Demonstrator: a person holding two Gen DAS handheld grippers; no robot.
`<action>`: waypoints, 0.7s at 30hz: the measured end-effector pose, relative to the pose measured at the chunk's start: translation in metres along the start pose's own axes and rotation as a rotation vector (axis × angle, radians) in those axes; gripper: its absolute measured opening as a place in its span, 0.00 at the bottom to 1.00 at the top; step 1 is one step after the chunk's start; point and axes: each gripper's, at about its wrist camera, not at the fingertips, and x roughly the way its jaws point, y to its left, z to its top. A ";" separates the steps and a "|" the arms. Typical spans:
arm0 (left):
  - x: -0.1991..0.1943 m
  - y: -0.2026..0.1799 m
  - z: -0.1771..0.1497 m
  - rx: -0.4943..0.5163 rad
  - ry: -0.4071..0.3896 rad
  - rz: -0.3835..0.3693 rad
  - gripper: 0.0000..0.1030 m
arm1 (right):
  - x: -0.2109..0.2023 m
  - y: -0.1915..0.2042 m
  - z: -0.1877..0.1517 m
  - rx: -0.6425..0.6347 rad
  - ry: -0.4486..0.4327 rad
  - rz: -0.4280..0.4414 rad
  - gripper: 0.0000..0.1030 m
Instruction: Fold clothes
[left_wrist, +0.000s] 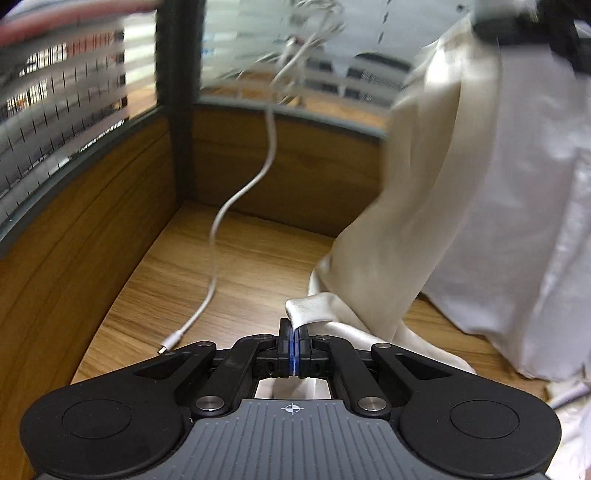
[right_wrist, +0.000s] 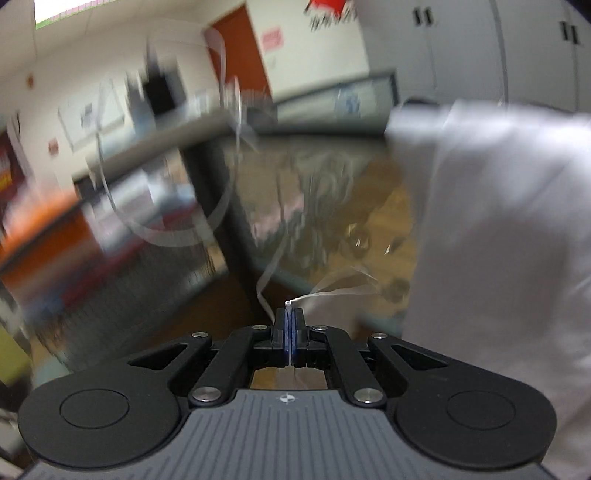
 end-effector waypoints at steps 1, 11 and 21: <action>0.004 0.003 0.002 -0.007 0.007 0.004 0.03 | 0.011 -0.002 -0.007 -0.004 0.023 -0.006 0.02; 0.010 0.015 0.007 -0.004 0.029 -0.015 0.50 | 0.060 -0.017 -0.057 -0.057 0.191 -0.063 0.11; -0.062 0.005 -0.013 0.131 0.003 -0.119 0.56 | -0.016 -0.013 -0.056 -0.085 0.134 -0.078 0.45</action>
